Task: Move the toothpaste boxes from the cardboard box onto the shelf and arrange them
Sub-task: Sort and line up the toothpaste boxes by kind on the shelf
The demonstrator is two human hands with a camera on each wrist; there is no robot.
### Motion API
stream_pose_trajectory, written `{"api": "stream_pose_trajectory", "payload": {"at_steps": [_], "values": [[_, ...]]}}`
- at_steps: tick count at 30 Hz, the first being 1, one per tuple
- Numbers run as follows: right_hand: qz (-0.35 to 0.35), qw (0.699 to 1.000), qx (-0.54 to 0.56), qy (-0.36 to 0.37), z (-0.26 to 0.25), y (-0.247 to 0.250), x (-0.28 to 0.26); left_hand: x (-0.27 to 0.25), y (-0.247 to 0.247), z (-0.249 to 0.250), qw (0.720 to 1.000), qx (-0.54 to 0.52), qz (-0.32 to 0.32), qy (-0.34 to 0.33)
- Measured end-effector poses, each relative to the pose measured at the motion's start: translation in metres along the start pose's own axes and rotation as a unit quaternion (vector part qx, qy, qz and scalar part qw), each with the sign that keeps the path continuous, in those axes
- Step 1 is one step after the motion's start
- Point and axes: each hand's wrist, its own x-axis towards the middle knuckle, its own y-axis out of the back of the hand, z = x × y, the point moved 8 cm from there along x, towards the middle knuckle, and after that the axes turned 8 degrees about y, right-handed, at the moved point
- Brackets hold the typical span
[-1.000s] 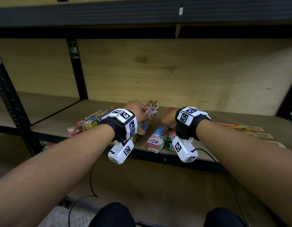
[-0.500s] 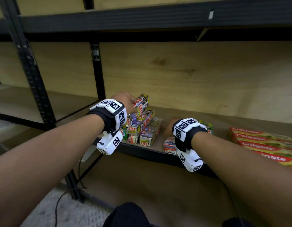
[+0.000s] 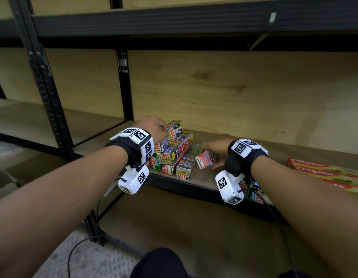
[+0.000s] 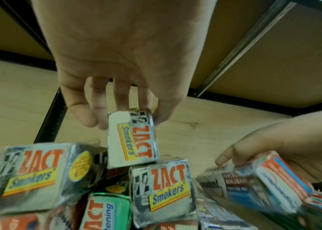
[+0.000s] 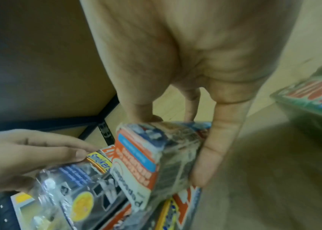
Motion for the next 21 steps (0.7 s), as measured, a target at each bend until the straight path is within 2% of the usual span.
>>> {"api": "stream_pose_trajectory", "payload": {"at_steps": [1,3,6,12,14,17,21], "values": [[-0.002,1.000,0.009,0.007,-0.007,-0.002,-0.001,0.000,0.001,0.000,1.000,-0.005,0.005,-0.004],[0.050,0.998,0.012,0.040,-0.027,0.001,-0.002,0.000,0.000,0.000,1.000,0.003,0.005,-0.003],[0.069,0.992,-0.053,0.088,-0.048,-0.003,0.001,0.001,-0.004,-0.001,1.000,0.005,-0.003,0.007],[0.059,0.993,-0.080,0.060,-0.024,-0.022,0.074,0.002,-0.012,-0.002,1.000,0.014,0.007,0.008],[0.055,0.992,-0.096,0.062,-0.030,-0.022,0.071,0.002,-0.011,-0.002,1.000,0.020,0.004,0.006],[0.064,0.986,-0.139,0.073,-0.054,-0.021,0.022,0.001,-0.010,0.000,1.000,0.024,0.001,0.001],[0.102,0.963,-0.239,0.076,-0.068,-0.015,-0.002,-0.002,-0.012,0.006,0.999,0.045,-0.008,-0.006]]}}
